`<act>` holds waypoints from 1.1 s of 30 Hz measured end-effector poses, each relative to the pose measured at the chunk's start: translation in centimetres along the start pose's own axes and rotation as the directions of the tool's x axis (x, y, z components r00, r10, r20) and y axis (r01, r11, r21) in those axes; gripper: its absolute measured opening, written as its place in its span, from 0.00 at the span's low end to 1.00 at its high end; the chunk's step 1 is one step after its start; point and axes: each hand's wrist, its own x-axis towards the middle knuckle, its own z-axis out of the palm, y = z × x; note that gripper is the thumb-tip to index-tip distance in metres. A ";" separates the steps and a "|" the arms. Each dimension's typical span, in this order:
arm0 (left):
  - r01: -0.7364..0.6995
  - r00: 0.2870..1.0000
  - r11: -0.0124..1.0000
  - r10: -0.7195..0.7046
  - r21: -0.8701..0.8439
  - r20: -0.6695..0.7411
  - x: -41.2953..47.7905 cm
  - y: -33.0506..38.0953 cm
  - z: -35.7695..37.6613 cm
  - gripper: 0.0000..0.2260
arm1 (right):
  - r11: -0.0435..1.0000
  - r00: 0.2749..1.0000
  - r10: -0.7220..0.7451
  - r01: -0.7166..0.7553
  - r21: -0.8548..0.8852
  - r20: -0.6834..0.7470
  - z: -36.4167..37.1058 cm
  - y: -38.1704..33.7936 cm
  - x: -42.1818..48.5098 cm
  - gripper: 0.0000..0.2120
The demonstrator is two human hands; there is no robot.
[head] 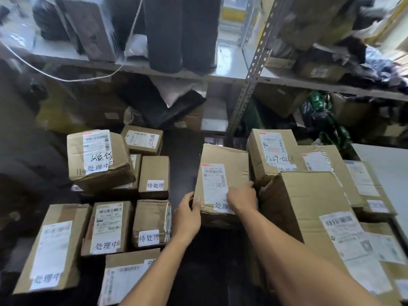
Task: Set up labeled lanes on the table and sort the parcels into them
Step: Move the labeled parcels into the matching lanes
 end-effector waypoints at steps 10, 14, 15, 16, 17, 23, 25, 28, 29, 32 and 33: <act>0.048 0.998 0.992 -0.051 -0.115 -0.021 -0.8 0.3 2.0 0.14 | 0.985 0.988 -0.147 0.142 -0.096 -0.049 0.2 0.6 0.8 0.31; 0.059 0.998 0.990 -0.063 -0.129 -0.028 -0.7 0.4 2.2 0.14 | 0.980 0.983 -0.175 0.169 -0.107 -0.049 0.3 0.5 1.0 0.31; 0.060 0.998 0.991 -0.062 -0.122 -0.016 -0.6 0.3 2.1 0.15 | 0.977 0.982 -0.184 0.177 -0.117 -0.046 0.3 0.4 1.1 0.31; 0.062 0.998 0.992 -0.063 -0.111 -0.002 -0.4 0.2 2.0 0.15 | 0.973 0.979 -0.198 0.190 -0.128 -0.052 0.2 0.4 1.1 0.31; 0.065 0.998 0.993 -0.064 -0.098 0.008 -0.2 0.0 1.7 0.16 | 0.968 0.974 -0.219 0.209 -0.141 -0.062 0.2 0.3 1.1 0.30; 0.069 0.996 0.996 -0.072 -0.063 -0.049 1.0 -0.5 -0.7 0.19 | 0.884 0.885 -0.440 0.398 -0.245 -0.151 1.2 -0.3 0.4 0.25; 0.025 0.996 0.996 -0.032 -0.090 -0.087 1.2 0.0 -2.5 0.19 | 0.824 0.827 -0.544 0.495 -0.277 -0.140 1.5 -1.3 -0.1 0.24; -0.061 0.980 0.987 0.031 -0.146 -0.196 1.7 1.1 -6.9 0.18 | 0.762 0.765 -0.641 0.626 -0.164 -0.056 2.6 -4.3 -1.6 0.24; -0.085 0.970 0.984 0.046 -0.155 -0.240 1.8 1.4 -8.6 0.18 | 0.746 0.749 -0.663 0.657 -0.107 -0.023 3.0 -5.6 -2.2 0.24; -0.151 0.927 0.970 0.071 -0.192 -0.369 2.8 1.9 -14.2 0.17 | 0.695 0.692 -0.719 0.719 0.025 0.068 4.6 -9.6 -4.4 0.27; -0.165 0.909 0.965 0.068 -0.205 -0.412 3.2 1.9 -16.1 0.16 | 0.687 0.681 -0.726 0.724 0.057 0.098 5.2 -10.9 -5.1 0.27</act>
